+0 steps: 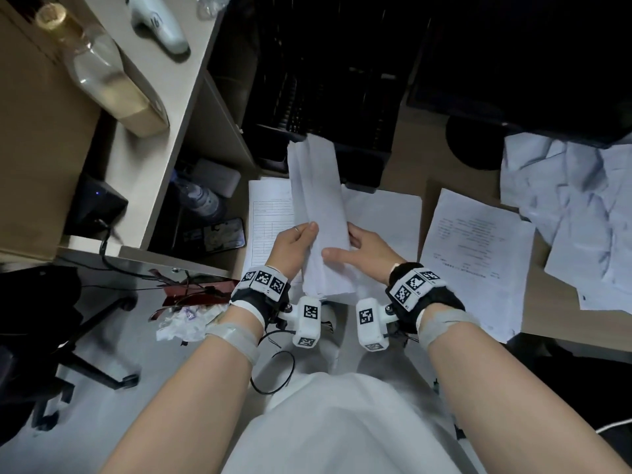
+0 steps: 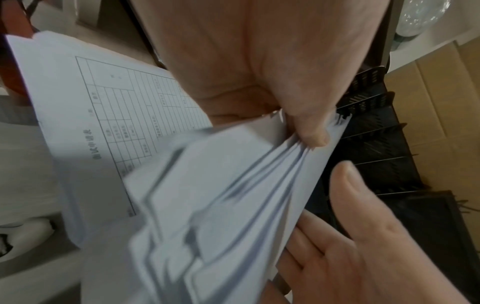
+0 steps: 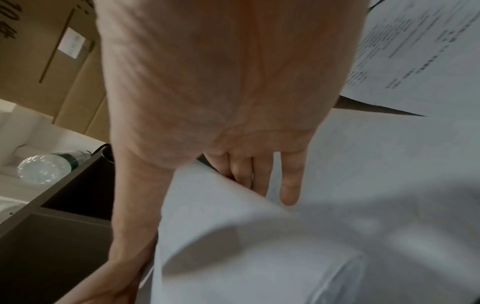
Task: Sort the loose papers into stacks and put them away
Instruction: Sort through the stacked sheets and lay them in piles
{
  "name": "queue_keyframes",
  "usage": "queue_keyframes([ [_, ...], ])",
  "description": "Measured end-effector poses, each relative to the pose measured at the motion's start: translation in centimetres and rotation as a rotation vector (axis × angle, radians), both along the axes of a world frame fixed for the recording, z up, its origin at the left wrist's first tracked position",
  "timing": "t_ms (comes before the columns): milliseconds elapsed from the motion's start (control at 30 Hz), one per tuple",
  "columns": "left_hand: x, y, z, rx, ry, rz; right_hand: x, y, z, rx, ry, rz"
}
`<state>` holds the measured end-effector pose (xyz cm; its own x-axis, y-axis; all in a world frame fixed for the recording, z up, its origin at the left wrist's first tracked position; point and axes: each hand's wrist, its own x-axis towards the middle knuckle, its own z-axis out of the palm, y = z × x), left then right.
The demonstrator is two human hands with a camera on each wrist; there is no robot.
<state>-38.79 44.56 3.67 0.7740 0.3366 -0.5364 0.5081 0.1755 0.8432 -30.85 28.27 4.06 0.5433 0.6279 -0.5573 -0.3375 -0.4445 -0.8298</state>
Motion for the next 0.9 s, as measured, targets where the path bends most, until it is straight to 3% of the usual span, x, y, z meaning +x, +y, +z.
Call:
queue_keyframes([
  [433, 0.1, -0.7, 0.8, -0.042, 0.03, -0.059, -0.6, -0.3, 1.4, -0.06, -0.038, -0.023],
  [600, 0.2, -0.7, 0.9, 0.067, 0.123, -0.032, 0.0, -0.9, 1.5, -0.13, 0.065, -0.267],
  [667, 0.1, -0.4, 0.7, 0.118, 0.142, -0.025, 0.5, -2.2, 0.6, -0.196, -0.011, -0.393],
  [767, 0.0, 0.2, 0.2, 0.116, 0.145, -0.007, 0.9, -4.7, -1.2, -0.358, -0.179, -0.424],
  [900, -0.2, 0.4, -0.6, 0.067, 0.156, -0.018, 0.8, -5.6, -2.3, -0.363, -0.168, -0.424],
])
